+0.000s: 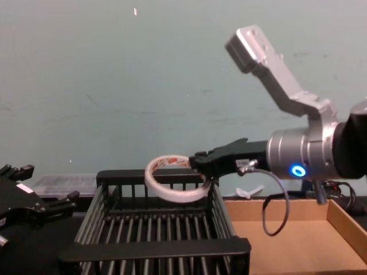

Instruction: Pick up the white tape and place it into the black box , Pick up the silver tape and place it into the brown box.

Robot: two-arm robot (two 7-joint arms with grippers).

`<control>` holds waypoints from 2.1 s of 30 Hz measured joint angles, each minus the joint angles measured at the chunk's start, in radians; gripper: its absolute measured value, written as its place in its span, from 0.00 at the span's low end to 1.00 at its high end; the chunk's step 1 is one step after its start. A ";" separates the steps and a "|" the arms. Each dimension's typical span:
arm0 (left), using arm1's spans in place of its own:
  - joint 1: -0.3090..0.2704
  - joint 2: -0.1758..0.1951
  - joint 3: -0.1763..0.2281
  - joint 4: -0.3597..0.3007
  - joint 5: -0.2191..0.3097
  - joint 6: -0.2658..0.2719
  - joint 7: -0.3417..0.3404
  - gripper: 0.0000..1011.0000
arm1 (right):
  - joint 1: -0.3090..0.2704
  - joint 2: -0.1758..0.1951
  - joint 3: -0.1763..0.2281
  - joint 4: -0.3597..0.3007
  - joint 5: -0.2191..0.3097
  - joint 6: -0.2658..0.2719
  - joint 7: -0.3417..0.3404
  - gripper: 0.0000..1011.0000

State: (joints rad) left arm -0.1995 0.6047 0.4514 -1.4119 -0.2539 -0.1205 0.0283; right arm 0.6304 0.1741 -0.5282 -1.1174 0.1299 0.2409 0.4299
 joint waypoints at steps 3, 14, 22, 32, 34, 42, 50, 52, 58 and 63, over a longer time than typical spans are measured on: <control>0.000 0.000 0.000 0.000 0.000 0.000 0.000 0.99 | 0.007 -0.012 -0.005 0.030 -0.006 -0.003 0.000 0.09; 0.000 0.000 0.000 0.000 0.000 0.000 0.000 0.99 | 0.016 -0.036 -0.008 0.086 -0.026 -0.012 -0.008 0.09; 0.000 0.000 0.000 0.000 0.000 0.000 0.000 0.99 | 0.016 -0.035 -0.007 0.085 -0.026 -0.012 -0.008 0.09; 0.000 0.000 0.000 0.000 0.000 0.000 0.000 0.99 | 0.016 -0.034 -0.007 0.082 -0.023 -0.011 -0.007 0.27; 0.000 0.000 0.000 0.000 0.000 0.000 0.000 0.99 | 0.016 -0.034 -0.006 0.082 -0.022 -0.011 -0.007 0.35; 0.000 0.000 0.000 0.000 0.000 0.000 0.000 0.99 | 0.016 -0.034 -0.006 0.081 -0.021 -0.010 -0.006 0.58; 0.000 0.000 0.000 0.000 0.000 0.000 0.000 0.99 | 0.016 -0.034 -0.006 0.081 -0.020 -0.009 -0.006 0.83; 0.000 0.000 0.000 0.000 0.000 0.000 0.000 0.99 | 0.016 -0.034 -0.006 0.080 -0.020 -0.009 -0.006 0.88; 0.000 0.000 0.000 0.000 0.000 0.000 0.000 0.99 | 0.013 -0.033 -0.002 0.078 -0.018 -0.009 -0.004 0.99; 0.000 0.000 0.000 0.000 0.000 0.000 0.000 0.99 | -0.002 -0.020 0.015 0.047 -0.011 -0.005 -0.002 0.99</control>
State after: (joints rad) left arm -0.1995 0.6047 0.4514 -1.4120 -0.2539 -0.1205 0.0283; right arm 0.6280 0.1545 -0.5135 -1.0702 0.1190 0.2360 0.4276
